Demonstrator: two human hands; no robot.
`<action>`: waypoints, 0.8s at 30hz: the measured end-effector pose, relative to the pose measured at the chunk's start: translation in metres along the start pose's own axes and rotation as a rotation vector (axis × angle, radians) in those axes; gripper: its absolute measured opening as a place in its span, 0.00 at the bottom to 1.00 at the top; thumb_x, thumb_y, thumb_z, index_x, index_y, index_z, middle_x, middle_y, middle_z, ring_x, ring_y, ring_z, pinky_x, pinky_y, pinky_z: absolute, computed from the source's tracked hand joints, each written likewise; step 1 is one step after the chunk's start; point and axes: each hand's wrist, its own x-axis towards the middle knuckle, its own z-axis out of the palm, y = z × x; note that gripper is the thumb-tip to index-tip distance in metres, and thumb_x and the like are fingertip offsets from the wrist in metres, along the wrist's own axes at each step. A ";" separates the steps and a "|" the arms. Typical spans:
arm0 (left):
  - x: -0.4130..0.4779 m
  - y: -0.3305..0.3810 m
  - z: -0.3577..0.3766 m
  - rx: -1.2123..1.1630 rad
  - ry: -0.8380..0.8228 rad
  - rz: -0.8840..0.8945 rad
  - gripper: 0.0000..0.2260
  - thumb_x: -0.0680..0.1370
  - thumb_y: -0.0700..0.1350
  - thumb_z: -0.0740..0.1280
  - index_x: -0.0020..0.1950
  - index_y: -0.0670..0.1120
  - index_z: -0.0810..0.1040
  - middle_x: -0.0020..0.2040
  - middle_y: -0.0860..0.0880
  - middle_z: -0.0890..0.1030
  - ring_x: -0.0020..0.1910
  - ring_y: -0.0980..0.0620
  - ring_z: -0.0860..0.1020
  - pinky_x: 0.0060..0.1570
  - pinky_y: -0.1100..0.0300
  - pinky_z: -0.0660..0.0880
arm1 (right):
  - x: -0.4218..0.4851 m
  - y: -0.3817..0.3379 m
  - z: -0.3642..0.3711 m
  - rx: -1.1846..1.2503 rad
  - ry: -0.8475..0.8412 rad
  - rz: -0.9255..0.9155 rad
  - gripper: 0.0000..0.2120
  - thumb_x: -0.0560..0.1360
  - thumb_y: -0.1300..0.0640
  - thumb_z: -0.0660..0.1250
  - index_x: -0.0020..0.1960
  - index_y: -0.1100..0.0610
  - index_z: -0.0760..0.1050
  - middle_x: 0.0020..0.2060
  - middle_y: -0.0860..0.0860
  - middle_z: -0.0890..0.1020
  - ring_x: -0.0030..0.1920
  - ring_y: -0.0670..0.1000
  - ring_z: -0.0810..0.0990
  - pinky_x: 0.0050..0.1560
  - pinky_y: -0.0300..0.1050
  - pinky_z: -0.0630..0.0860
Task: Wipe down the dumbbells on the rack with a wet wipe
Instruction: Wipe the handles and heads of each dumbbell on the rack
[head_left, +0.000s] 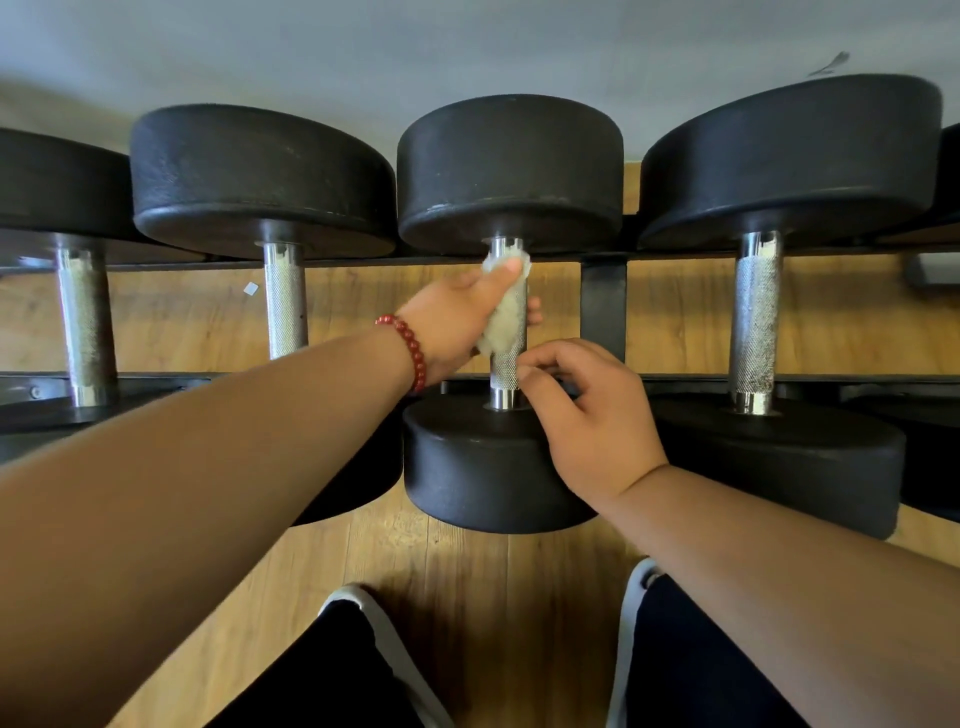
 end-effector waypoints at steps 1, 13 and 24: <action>0.005 0.006 0.001 -0.046 0.015 0.014 0.12 0.82 0.52 0.59 0.56 0.45 0.75 0.49 0.47 0.84 0.53 0.52 0.83 0.61 0.52 0.76 | 0.000 -0.001 0.001 0.000 0.006 -0.002 0.10 0.74 0.46 0.63 0.46 0.50 0.80 0.44 0.42 0.79 0.48 0.41 0.77 0.47 0.32 0.73; 0.007 0.006 -0.004 -0.212 -0.048 -0.071 0.08 0.83 0.48 0.60 0.56 0.45 0.74 0.49 0.47 0.82 0.51 0.52 0.81 0.55 0.56 0.77 | 0.000 -0.001 0.001 0.008 0.002 0.007 0.11 0.73 0.48 0.62 0.46 0.51 0.81 0.45 0.43 0.80 0.50 0.40 0.77 0.49 0.30 0.72; 0.004 0.005 -0.011 -0.053 -0.183 -0.113 0.11 0.80 0.49 0.63 0.57 0.44 0.76 0.50 0.47 0.83 0.52 0.53 0.81 0.56 0.55 0.78 | 0.000 -0.001 0.000 -0.002 0.001 -0.018 0.05 0.75 0.51 0.64 0.46 0.48 0.79 0.44 0.41 0.80 0.49 0.38 0.76 0.47 0.25 0.69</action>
